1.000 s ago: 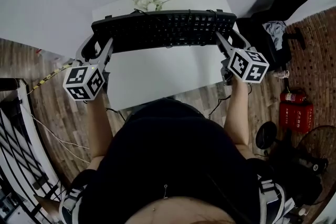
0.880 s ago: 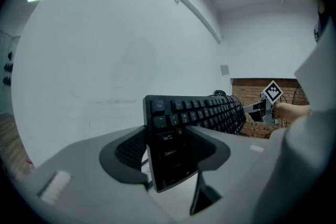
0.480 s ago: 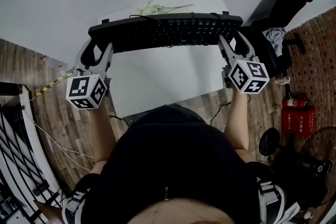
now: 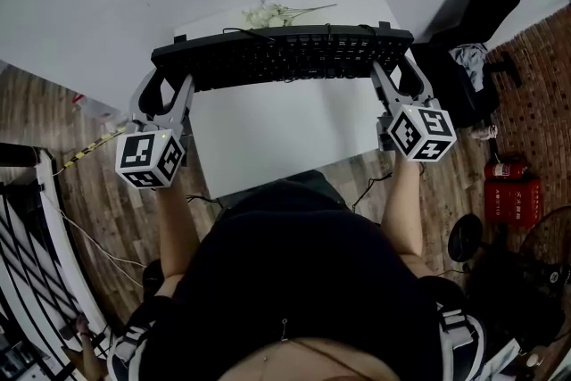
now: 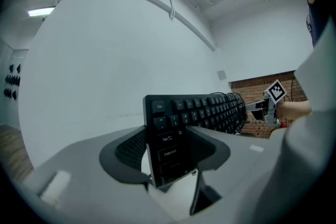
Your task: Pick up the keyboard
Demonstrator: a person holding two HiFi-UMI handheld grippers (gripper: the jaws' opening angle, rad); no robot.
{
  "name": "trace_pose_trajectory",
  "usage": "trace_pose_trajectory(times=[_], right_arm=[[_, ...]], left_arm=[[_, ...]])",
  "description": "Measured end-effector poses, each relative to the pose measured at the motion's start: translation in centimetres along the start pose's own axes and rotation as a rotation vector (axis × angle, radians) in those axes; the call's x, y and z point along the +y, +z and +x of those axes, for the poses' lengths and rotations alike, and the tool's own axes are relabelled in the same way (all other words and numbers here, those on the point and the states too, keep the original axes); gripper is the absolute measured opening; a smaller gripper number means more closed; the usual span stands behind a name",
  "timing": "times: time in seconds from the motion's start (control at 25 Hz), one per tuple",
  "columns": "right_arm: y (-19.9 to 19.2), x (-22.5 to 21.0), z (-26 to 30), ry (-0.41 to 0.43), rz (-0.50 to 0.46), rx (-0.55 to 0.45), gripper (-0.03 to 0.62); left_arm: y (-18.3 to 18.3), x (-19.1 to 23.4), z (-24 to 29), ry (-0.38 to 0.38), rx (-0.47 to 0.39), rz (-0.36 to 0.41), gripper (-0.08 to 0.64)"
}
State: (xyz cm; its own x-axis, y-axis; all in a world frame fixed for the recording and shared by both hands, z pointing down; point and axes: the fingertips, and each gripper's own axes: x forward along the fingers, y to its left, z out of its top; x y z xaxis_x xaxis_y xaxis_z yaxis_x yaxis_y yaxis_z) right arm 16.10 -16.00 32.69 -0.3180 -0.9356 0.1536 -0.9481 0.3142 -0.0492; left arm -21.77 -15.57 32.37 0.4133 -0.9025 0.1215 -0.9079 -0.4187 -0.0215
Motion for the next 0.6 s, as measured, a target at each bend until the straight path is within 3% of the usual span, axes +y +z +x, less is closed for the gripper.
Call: trace_pose_trajectory(times=[0.6], right_arm=[[-0.09,0.07,-0.28,-0.026,-0.004,-0.006,0.270]], left_arm=[[0.03,0.17,0.52,-0.016,-0.008,0.015,0.239]])
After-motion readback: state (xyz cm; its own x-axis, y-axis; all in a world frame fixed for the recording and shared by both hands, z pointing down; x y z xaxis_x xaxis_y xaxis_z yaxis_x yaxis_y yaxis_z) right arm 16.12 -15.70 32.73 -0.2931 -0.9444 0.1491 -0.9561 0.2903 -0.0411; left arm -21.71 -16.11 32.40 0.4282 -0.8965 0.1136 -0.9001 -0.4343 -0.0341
